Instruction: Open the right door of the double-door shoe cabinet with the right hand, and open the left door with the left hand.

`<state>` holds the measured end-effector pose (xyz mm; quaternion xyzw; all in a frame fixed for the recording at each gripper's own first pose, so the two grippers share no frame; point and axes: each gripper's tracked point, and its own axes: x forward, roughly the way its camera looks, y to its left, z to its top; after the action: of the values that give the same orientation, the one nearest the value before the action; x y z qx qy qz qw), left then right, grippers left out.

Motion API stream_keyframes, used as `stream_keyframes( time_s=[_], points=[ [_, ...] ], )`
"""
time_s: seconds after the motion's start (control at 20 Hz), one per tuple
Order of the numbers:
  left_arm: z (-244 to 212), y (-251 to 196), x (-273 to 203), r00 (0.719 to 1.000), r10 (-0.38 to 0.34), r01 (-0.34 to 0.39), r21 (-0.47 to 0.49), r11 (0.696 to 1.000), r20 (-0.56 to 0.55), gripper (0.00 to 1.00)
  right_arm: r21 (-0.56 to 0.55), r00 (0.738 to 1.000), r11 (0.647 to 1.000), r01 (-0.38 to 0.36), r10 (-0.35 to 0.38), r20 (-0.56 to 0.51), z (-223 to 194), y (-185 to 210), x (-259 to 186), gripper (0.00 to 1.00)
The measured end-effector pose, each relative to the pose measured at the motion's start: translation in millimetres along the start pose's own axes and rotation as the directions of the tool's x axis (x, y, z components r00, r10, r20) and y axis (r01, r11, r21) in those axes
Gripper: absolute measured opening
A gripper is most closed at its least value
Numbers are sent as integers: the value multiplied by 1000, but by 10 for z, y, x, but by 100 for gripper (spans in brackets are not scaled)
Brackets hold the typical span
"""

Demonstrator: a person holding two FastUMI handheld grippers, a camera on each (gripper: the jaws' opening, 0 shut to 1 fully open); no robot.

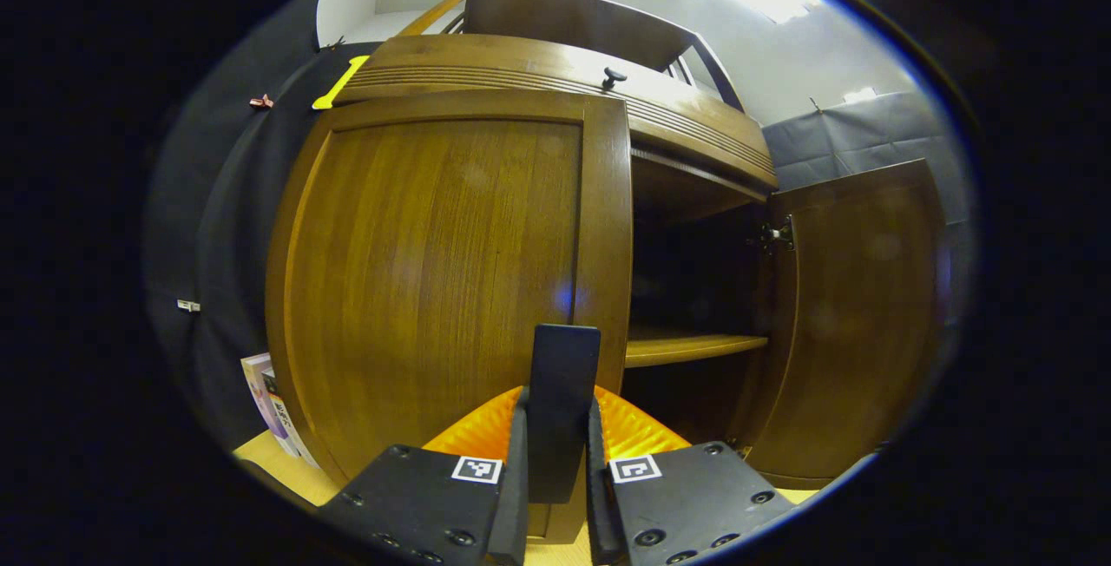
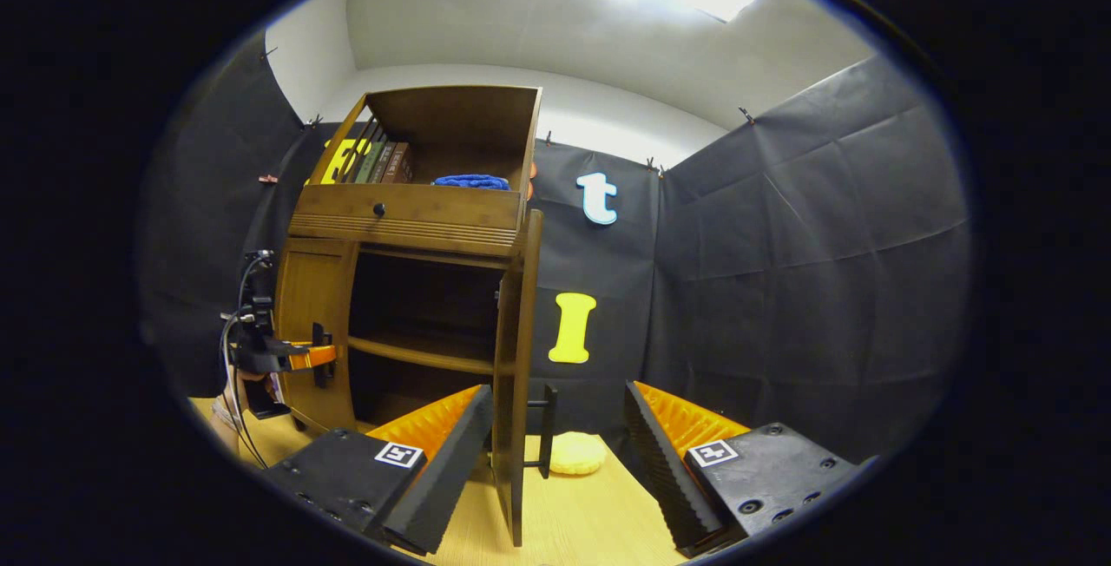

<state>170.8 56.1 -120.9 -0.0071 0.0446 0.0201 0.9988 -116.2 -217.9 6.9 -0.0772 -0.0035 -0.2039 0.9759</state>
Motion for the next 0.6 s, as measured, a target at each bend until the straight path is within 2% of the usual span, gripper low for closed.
stream_keyframes(
  time_s=[0.4, 0.6],
  points=[
    [35, 87, -553, 997, -68, 68, -9, 998, -21, 31, 42, 994, 993, -111, 110, 18, 29, 535, 61, 95],
    [66, 159, -794, 997, -74, 73, -12, 997, -35, 31, 64, 984, 982, -177, 176, 20, 4, 786, 135, 95]
  ],
)
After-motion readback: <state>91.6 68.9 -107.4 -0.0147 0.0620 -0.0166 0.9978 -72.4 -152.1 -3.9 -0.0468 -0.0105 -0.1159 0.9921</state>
